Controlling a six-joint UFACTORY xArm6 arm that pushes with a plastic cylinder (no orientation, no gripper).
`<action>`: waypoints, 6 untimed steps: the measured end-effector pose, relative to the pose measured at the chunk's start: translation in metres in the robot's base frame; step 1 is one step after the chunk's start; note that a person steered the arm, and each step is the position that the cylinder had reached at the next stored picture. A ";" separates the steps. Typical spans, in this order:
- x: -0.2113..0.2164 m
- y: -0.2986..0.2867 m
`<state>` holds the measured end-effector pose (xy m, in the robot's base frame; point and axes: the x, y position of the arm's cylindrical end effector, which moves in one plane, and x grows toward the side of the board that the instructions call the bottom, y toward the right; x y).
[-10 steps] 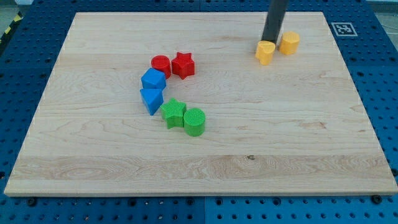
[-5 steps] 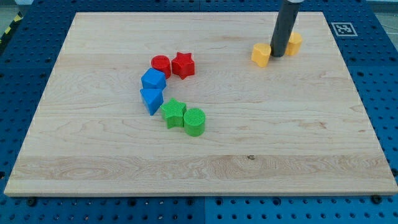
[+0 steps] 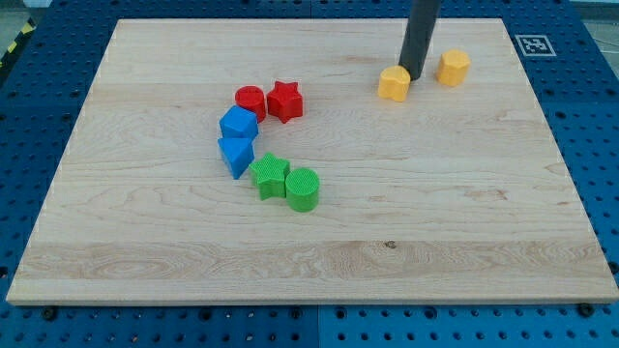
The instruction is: Push the yellow heart to the right of red star
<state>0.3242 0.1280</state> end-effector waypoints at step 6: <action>0.044 -0.004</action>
